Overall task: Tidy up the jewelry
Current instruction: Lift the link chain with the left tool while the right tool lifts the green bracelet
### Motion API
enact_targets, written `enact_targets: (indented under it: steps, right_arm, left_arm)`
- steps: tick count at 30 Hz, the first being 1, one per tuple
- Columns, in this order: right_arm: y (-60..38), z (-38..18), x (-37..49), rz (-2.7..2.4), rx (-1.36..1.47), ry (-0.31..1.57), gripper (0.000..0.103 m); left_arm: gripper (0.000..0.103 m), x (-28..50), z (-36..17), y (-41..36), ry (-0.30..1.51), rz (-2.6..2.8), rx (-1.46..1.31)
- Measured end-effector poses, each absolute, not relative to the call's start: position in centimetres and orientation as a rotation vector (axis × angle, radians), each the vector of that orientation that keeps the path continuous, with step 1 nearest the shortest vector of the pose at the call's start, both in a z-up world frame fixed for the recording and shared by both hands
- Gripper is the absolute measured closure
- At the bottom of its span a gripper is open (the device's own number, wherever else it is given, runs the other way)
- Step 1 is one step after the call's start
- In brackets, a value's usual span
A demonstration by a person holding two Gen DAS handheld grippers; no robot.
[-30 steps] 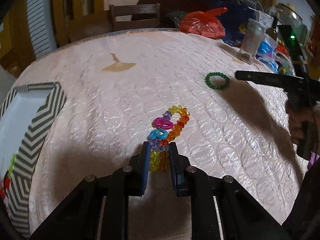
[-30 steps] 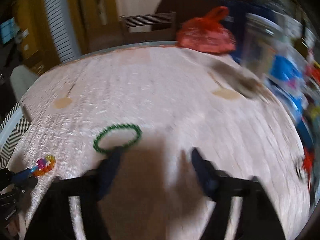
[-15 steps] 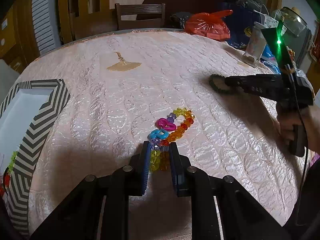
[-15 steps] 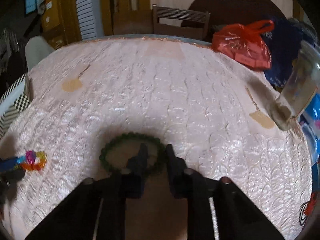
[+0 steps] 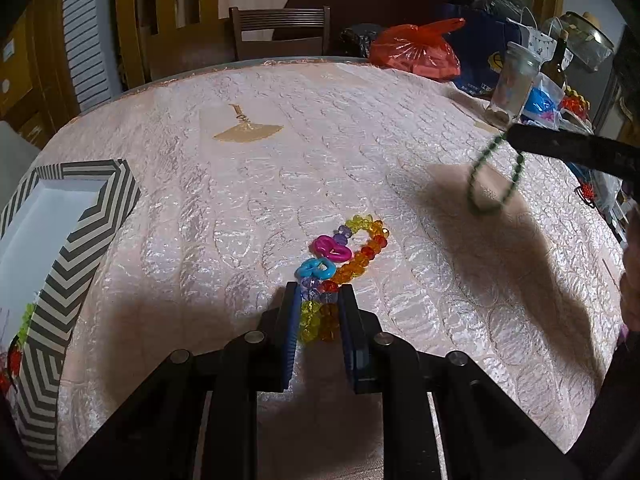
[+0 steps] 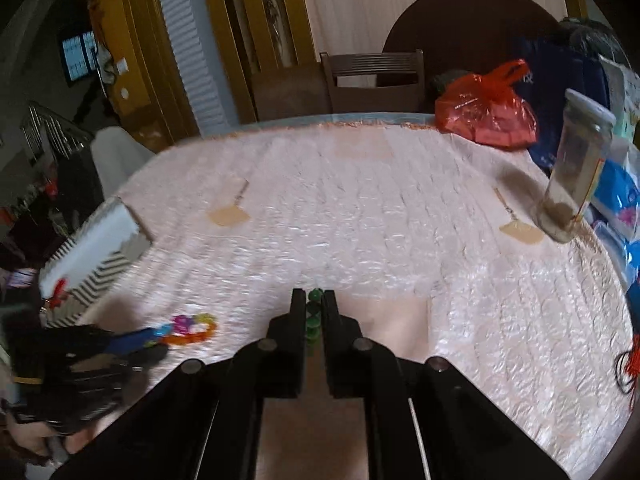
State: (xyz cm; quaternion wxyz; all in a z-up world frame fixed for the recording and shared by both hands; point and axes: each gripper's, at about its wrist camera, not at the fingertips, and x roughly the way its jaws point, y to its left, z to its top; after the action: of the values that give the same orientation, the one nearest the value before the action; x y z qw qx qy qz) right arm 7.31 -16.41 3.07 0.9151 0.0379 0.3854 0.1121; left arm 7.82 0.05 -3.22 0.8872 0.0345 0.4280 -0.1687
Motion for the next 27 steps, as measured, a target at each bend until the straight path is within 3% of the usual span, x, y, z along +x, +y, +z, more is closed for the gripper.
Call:
enact_targets:
  steps: [11, 20, 27]
  right_arm:
    - [-15.2, 2.0, 4.1, 0.217, 0.115, 0.846, 0.096]
    - [-14.9, 2.6, 3.0, 0.217, 0.137, 0.824, 0.096]
    - [-14.8, 3.4, 1.9, 0.182, 0.121, 0.813, 0.096]
  left_arm:
    - [0.081, 7.7, -2.9, 0.7, 0.882, -0.383, 0.008]
    - [0.078, 5.5, 3.0, -1.0, 0.759, -0.427, 0.048]
    - [0.076, 5.8, 3.8, 0.6, 0.807, -0.343, -0.018]
